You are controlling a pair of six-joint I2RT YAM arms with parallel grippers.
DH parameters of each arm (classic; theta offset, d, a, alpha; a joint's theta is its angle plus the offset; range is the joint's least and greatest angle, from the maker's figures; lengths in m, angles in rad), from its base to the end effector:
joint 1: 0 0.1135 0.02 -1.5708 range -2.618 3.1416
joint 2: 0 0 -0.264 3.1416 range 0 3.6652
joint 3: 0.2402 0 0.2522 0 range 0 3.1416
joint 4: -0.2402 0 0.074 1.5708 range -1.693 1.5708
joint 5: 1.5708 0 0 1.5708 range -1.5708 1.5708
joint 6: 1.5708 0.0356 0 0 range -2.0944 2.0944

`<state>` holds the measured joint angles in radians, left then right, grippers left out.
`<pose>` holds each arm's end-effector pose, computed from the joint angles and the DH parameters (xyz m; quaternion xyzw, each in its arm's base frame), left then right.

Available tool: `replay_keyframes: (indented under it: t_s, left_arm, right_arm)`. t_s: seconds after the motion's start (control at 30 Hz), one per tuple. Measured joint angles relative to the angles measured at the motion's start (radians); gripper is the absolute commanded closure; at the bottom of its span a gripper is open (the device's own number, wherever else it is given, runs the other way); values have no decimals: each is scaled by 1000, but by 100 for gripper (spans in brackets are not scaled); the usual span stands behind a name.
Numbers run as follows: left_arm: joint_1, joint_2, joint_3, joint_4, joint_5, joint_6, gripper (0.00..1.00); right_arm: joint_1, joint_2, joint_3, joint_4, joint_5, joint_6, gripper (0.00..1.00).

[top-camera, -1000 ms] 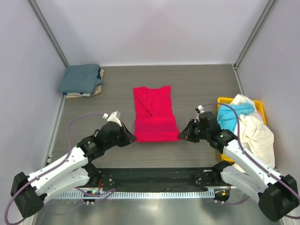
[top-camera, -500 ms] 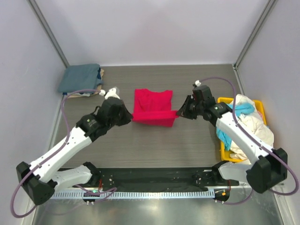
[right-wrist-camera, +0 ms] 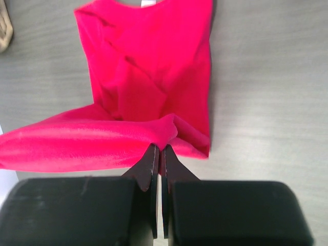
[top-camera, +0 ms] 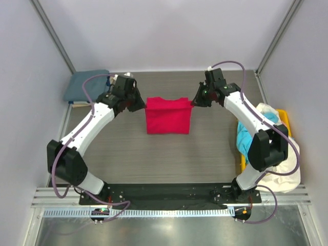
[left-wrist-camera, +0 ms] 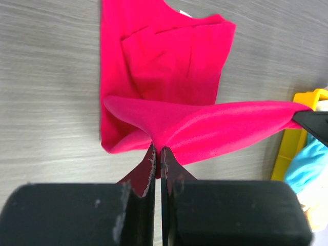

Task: Fold and stack the t-shirts
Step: Fold the tshirt

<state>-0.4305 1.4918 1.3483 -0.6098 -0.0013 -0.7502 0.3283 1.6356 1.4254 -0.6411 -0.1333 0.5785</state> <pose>0.3000 -0.1377 0.3261 -0.1463 0.9059 -0.2208 0.3305 0.3404 0.1209 0.3023 0.0933 0.9295 0.2099 0.2885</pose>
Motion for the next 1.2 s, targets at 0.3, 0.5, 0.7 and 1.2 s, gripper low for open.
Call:
replay_keyframes:
  t_s: [0.3,0.5,0.7,1.2]
  left_arm:
    - [108,317,257,-6,113,0,98]
    - [173,686,624,-78,162,0,90]
    - [250,999,956,-225,178,3,61]
    - [254,544,211,134,173,5,25]
  right_arm:
    - [-49,271,276,-45,-19,-27,99]
    - [-87,594,621,-91,-56,-27,77]
    - [-118,865,948,-73,-121,-66,21]
    - [-152,602,479,0,-130,-110,20]
